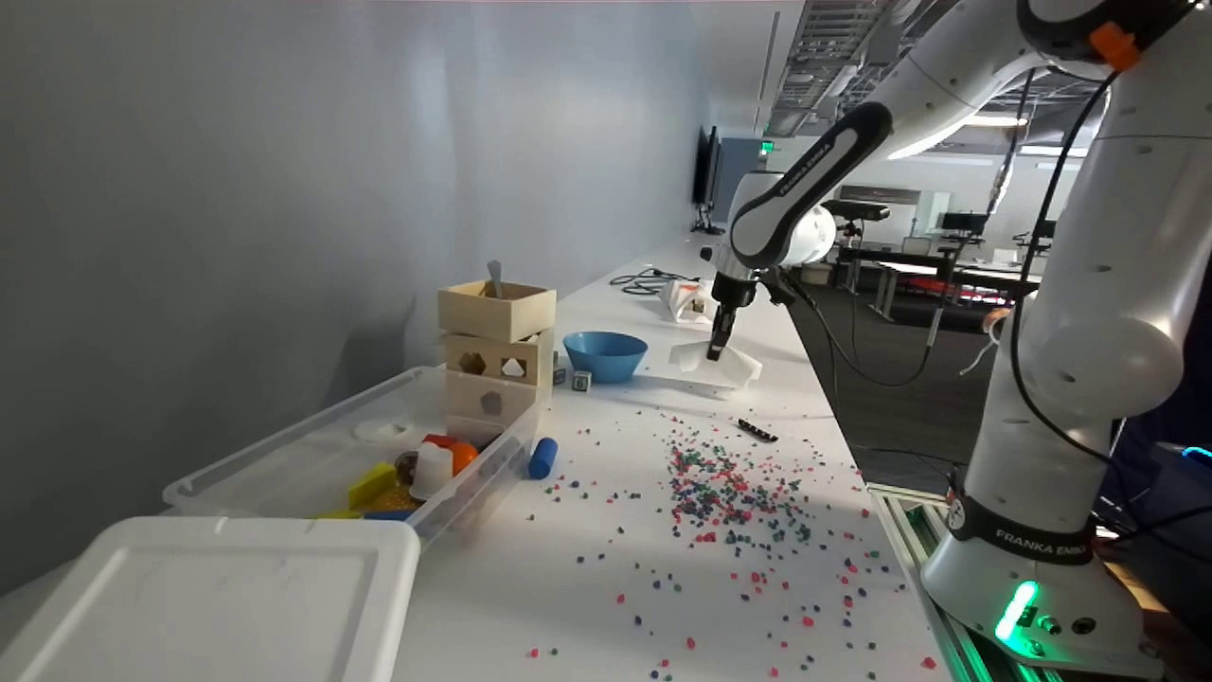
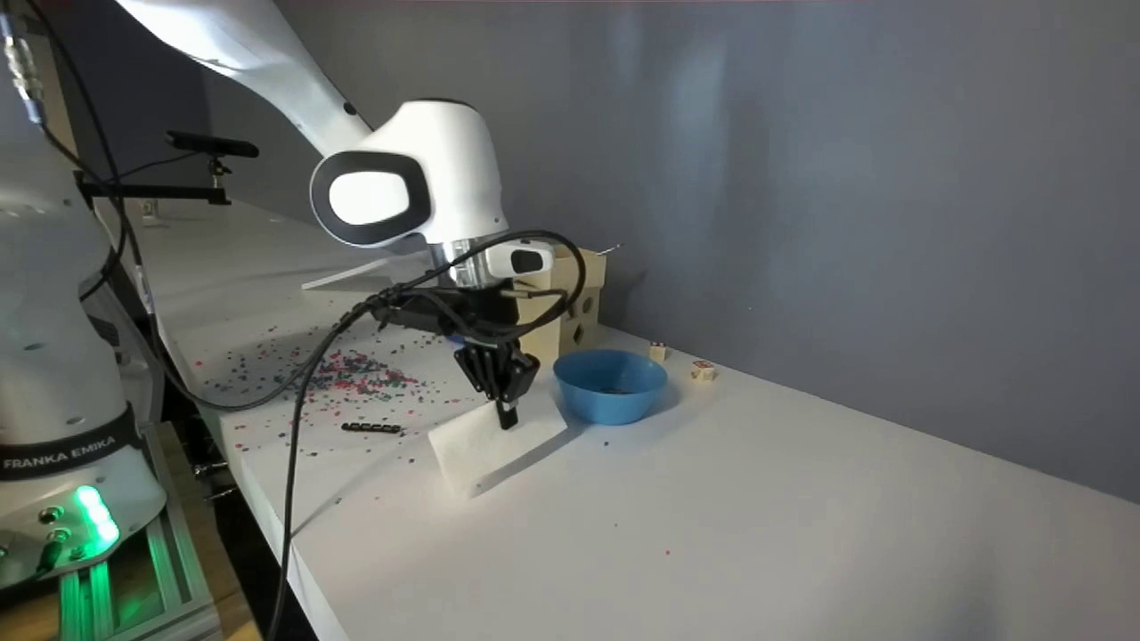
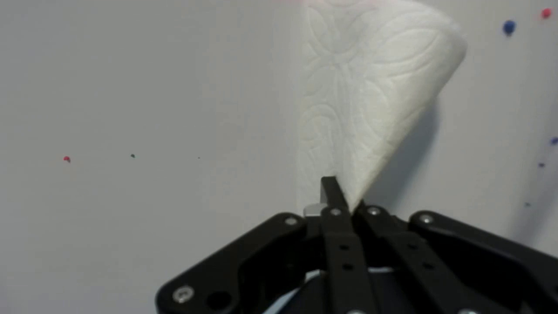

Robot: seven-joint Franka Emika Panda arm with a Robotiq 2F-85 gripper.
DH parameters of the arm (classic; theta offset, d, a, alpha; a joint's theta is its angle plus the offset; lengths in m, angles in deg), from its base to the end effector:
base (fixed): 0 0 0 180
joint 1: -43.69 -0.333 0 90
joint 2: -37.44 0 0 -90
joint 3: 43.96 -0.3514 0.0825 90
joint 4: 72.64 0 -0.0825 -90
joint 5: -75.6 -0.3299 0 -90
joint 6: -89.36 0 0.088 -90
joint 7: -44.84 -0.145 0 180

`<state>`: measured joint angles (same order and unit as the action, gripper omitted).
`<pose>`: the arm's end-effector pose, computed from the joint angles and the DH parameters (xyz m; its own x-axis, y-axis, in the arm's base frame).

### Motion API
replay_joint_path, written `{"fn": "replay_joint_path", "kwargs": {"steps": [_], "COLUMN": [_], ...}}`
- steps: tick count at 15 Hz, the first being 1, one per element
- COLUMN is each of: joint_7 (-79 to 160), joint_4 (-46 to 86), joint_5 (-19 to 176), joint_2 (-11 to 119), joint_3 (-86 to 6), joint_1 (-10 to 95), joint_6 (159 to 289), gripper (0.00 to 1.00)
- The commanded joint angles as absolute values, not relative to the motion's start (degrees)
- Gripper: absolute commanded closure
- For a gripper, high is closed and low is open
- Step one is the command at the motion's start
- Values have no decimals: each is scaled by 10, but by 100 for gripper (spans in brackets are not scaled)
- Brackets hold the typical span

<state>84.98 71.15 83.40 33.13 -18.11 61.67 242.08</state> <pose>0.3267 -0.3123 0.3680 0.9894 0.0590 0.1330 0.0338 -0.9824 0.1840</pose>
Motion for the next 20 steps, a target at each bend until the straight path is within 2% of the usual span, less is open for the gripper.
{"fn": "replay_joint_path", "kwargs": {"steps": [1,5,9,12,13,20], "joint_7": [770,742,822,905,942,923], "joint_4": [706,753,842,909,847,852], "joint_5": [940,980,886,806,744,709], "joint_2": [410,401,314,239,271,237], "joint_3": [-197,-199,-229,-227,-219,-287], "joint_1": [641,638,636,594,553,479], "joint_6": [2502,2543,2532,2496,2453,2339], "gripper": [100,100,100,100,100,100]}}
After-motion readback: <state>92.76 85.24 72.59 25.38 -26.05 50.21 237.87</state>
